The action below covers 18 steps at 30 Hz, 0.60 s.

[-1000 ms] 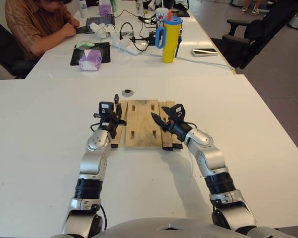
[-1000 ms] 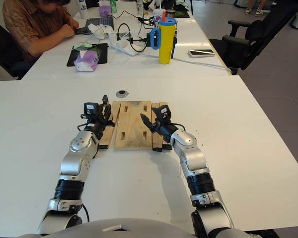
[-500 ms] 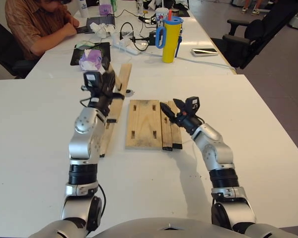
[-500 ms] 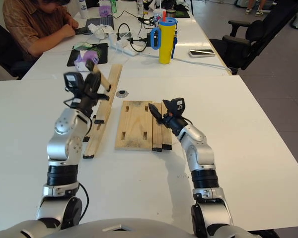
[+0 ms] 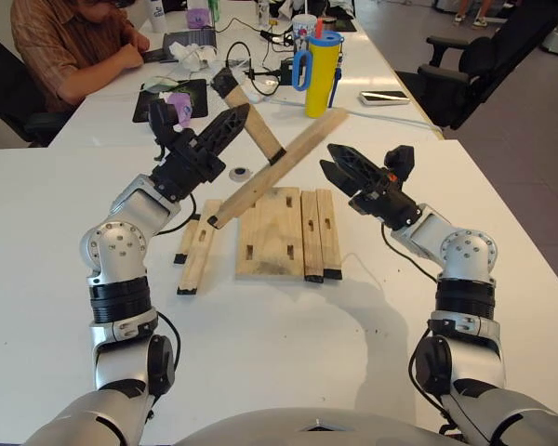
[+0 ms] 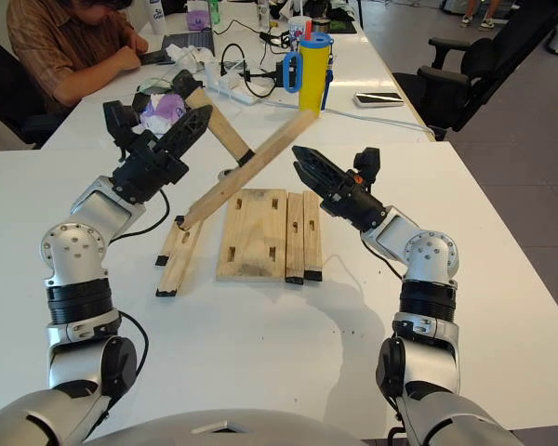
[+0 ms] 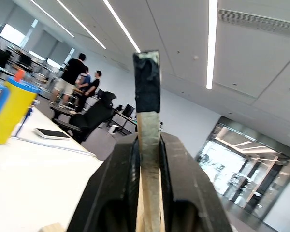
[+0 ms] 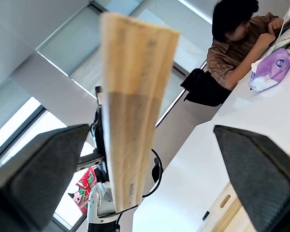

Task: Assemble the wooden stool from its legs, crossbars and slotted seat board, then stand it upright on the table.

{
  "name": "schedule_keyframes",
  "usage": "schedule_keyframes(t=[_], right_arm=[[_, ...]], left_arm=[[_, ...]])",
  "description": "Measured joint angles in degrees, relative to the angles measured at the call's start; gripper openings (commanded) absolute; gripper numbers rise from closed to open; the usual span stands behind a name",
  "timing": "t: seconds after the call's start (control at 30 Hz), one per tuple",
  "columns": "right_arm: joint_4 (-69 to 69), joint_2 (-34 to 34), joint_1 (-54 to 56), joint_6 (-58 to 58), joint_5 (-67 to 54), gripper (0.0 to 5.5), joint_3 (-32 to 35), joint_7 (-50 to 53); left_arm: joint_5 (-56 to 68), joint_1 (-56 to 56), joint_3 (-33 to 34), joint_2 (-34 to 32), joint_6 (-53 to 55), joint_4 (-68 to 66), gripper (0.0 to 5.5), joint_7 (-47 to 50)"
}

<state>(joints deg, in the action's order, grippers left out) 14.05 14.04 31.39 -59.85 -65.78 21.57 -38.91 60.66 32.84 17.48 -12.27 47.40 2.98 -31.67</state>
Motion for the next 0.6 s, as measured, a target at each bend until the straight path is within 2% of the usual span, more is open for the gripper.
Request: schedule_keyframes(t=[0.13,0.6], right_arm=[[-0.09,-0.01,0.36,-0.93,-0.89,4.76,0.20,-0.13],[-4.45,0.13,-0.20,-3.56,-6.67,2.57,0.46,-2.48]], left_arm=[[2.43,0.10,0.62,-0.12,2.40,-1.24,0.42,0.45],[7.86,0.10,0.74,0.32,5.16,-2.22,0.42,2.19]])
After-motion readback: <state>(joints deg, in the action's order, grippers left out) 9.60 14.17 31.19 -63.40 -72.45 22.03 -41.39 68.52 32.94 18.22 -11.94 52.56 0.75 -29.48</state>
